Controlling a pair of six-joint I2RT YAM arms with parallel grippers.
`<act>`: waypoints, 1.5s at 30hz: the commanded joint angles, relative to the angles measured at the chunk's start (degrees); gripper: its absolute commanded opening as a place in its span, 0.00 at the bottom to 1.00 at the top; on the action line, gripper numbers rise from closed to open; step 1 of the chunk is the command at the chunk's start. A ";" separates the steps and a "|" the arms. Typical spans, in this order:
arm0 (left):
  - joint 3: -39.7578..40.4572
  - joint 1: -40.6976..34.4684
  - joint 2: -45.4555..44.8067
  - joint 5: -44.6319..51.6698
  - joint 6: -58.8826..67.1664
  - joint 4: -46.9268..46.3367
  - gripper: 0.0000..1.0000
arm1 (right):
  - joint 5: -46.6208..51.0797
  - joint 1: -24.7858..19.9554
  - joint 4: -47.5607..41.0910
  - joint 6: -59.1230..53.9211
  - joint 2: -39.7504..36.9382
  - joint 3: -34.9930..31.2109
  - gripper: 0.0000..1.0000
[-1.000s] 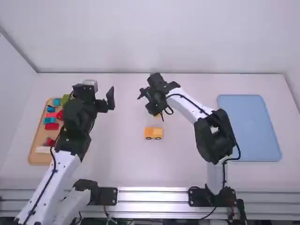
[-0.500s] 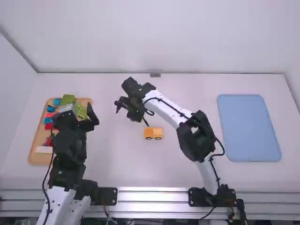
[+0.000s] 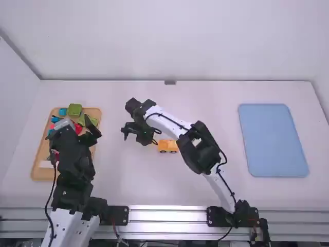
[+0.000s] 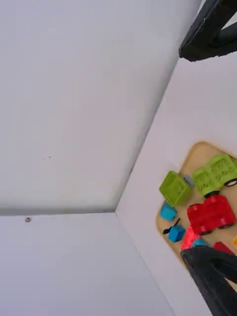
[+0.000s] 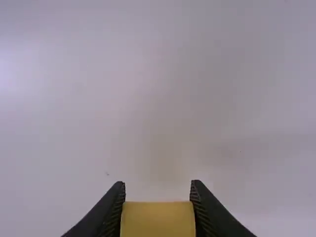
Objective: Assemble lego blocks to make yellow taxi
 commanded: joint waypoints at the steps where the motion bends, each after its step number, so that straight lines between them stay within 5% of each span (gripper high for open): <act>1: -0.37 0.17 -0.37 -1.18 -0.35 -0.04 0.99 | -0.57 0.17 -0.20 -1.16 1.40 1.68 0.13; 19: -0.37 0.22 -0.37 -0.57 -0.42 -0.24 0.99 | -0.11 2.05 5.60 -3.80 2.03 -3.65 0.18; 29: -0.37 0.24 -0.37 -0.55 -0.37 -0.24 0.99 | -0.11 2.12 7.15 -3.76 2.03 -5.51 0.29; 33: -0.37 0.22 -0.37 -0.57 -0.39 -0.22 0.99 | -0.04 2.03 6.78 -3.78 2.03 -5.49 0.53; 34: -0.37 0.24 -0.37 -0.59 -0.37 -0.24 0.99 | 0.17 2.03 6.78 -3.78 2.03 -5.29 0.75; 38: -0.37 0.24 -0.37 -0.59 -0.39 -0.02 0.99 | 1.70 2.03 5.44 -5.11 2.01 -4.00 1.00; 45: -0.37 0.24 -0.37 -0.63 -0.35 1.51 0.99 | 2.21 1.07 -0.11 -5.27 1.92 5.18 0.98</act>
